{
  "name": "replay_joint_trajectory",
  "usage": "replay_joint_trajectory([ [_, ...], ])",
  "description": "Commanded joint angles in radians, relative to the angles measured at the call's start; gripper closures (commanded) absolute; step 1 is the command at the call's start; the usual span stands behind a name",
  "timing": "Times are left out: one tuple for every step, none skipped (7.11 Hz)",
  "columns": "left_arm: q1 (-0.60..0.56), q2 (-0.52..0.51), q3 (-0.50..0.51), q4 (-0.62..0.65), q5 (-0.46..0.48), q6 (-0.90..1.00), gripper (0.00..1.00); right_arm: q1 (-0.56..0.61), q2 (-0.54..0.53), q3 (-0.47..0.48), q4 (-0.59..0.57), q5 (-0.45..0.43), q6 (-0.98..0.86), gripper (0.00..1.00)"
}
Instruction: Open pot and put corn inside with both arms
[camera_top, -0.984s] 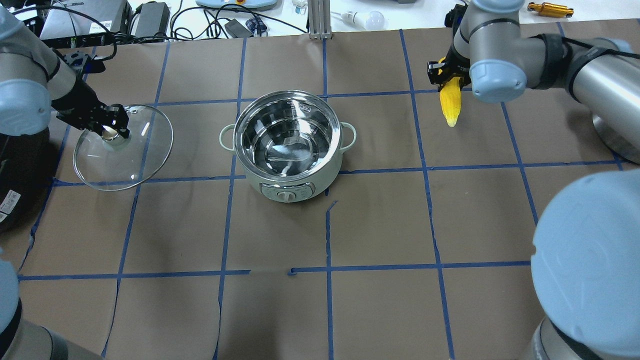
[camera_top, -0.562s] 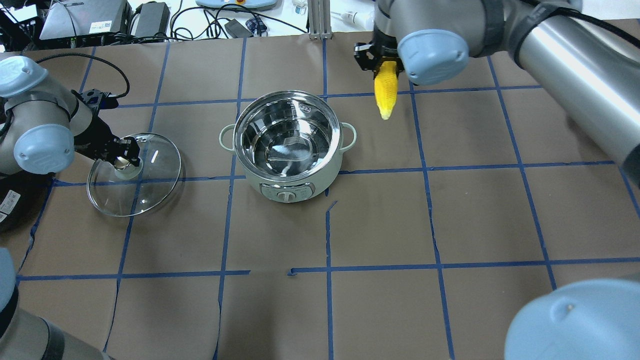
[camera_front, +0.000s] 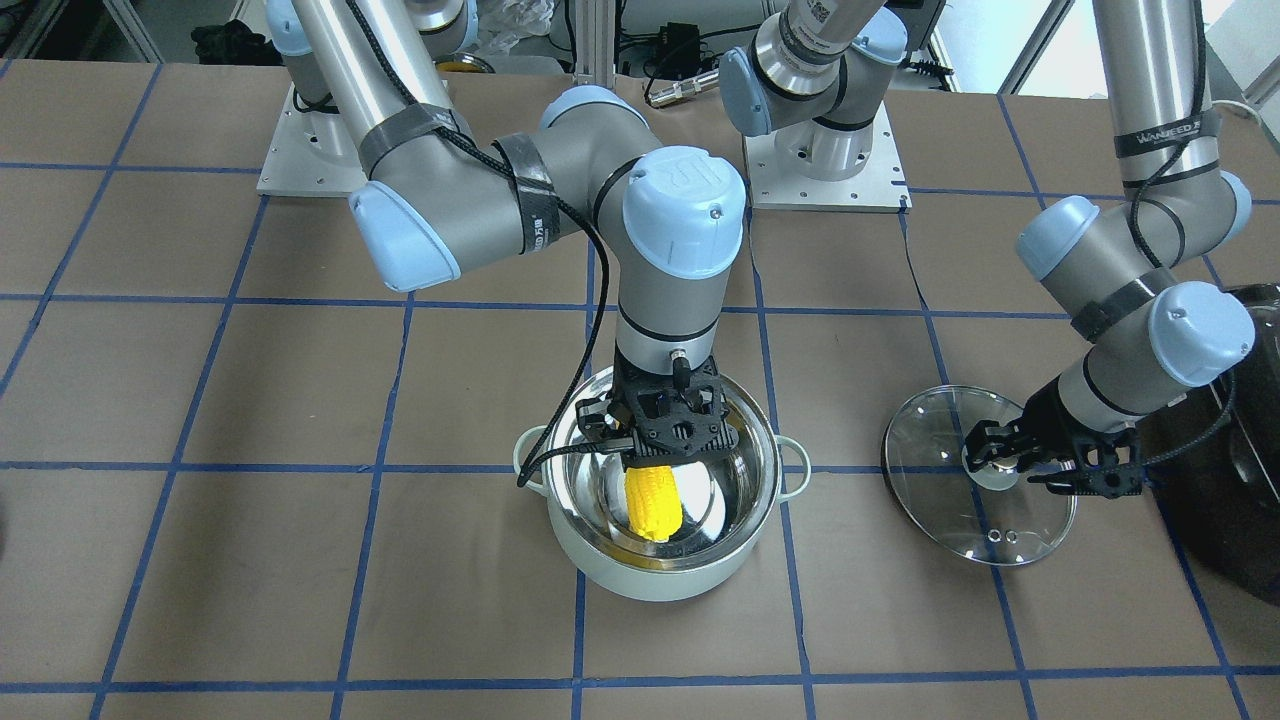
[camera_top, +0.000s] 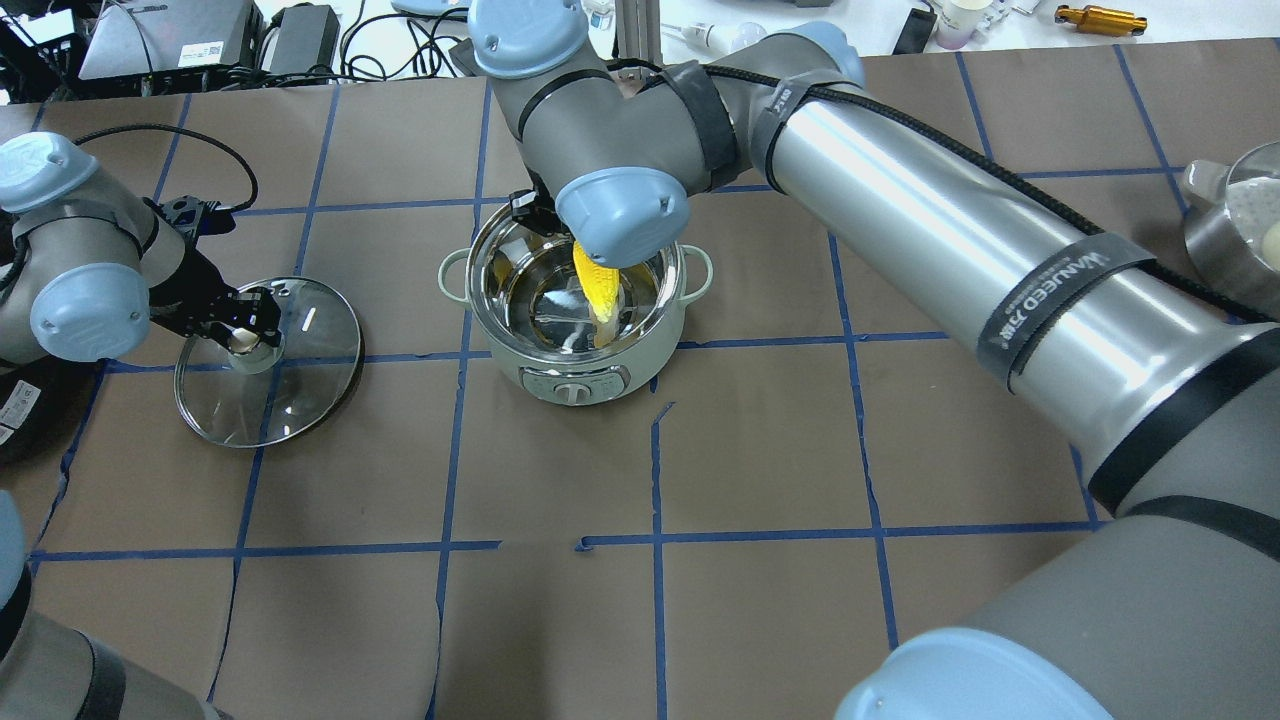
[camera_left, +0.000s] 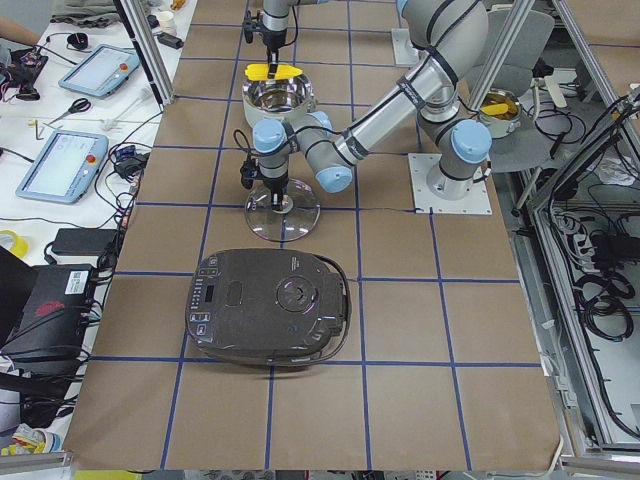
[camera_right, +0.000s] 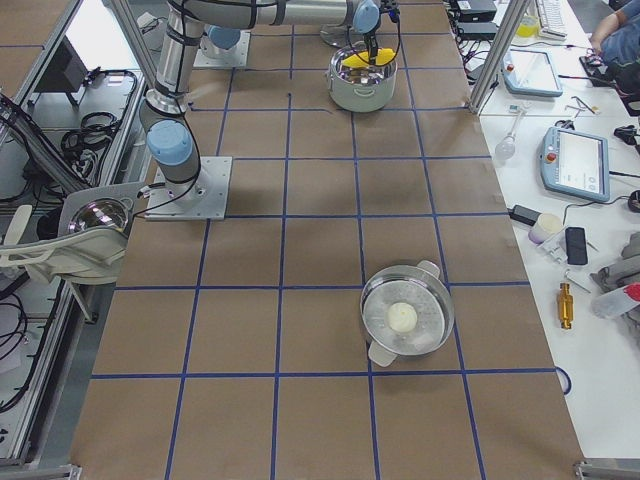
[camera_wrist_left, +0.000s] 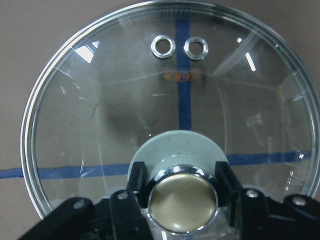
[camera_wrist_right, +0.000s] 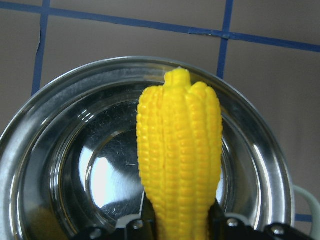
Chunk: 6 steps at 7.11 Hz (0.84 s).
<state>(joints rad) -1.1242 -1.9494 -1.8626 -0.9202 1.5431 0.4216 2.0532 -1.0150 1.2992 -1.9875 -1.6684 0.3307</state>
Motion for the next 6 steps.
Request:
replay_joint_trajectory([
  [-0.008, 0.033, 0.003, -0.012, 0.006, -0.018, 0.00, 0.010, 0.006, 0.031, 0.001, 0.002, -0.007, 0.01],
  [-0.015, 0.056, 0.003, -0.020, 0.006, -0.020, 0.00, 0.010, 0.003, 0.028, 0.001, 0.002, -0.006, 0.00],
  [-0.019, 0.091, 0.011, -0.052, 0.005, -0.020, 0.00, 0.009, -0.004, 0.026, 0.001, 0.001, -0.015, 0.00],
  [-0.029, 0.130, 0.057, -0.154, 0.003, -0.020, 0.00, -0.010, -0.019, 0.023, 0.001, -0.002, -0.031, 0.00],
  [-0.052, 0.167, 0.127, -0.296, 0.006, -0.021, 0.00, -0.034, -0.057, 0.025, 0.004, -0.008, -0.067, 0.00],
  [-0.084, 0.208, 0.201, -0.427, 0.008, -0.053, 0.00, -0.086, -0.115, 0.038, 0.018, -0.002, -0.068, 0.00],
])
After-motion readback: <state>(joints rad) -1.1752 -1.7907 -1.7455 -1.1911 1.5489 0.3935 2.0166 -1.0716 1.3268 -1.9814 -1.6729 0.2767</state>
